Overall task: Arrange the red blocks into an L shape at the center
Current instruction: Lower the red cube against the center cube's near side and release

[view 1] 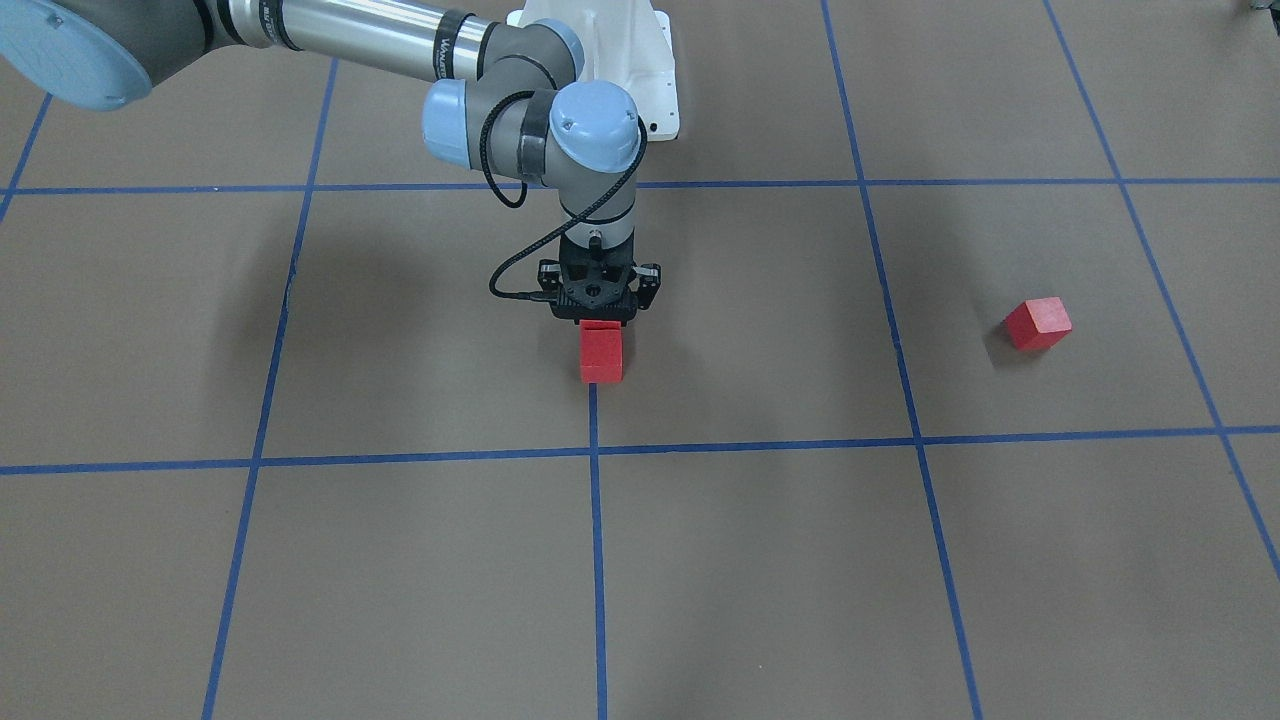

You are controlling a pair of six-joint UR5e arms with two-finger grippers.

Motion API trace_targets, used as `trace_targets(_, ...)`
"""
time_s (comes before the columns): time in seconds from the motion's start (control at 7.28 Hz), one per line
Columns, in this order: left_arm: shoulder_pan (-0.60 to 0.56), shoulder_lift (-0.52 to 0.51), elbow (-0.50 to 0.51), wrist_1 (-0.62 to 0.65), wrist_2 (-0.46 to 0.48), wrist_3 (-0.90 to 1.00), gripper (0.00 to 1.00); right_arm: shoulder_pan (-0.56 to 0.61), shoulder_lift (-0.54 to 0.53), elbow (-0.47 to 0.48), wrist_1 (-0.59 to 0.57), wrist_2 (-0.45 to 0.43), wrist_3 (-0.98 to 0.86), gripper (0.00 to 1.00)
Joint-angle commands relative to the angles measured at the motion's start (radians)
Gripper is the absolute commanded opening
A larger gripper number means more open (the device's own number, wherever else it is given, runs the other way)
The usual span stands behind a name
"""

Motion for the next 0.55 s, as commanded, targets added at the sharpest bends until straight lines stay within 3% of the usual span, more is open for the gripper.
trace_targets(0.0,0.0,0.001,-0.002,0.0,0.0,0.0,1.0,-0.001,0.002,0.001,0.0,-0.005,0.002,0.72)
trace_targets(0.41,0.0,0.001,-0.002,0.0,0.0,0.0,1.0,-0.006,0.0,0.001,0.002,-0.017,0.008,0.82)
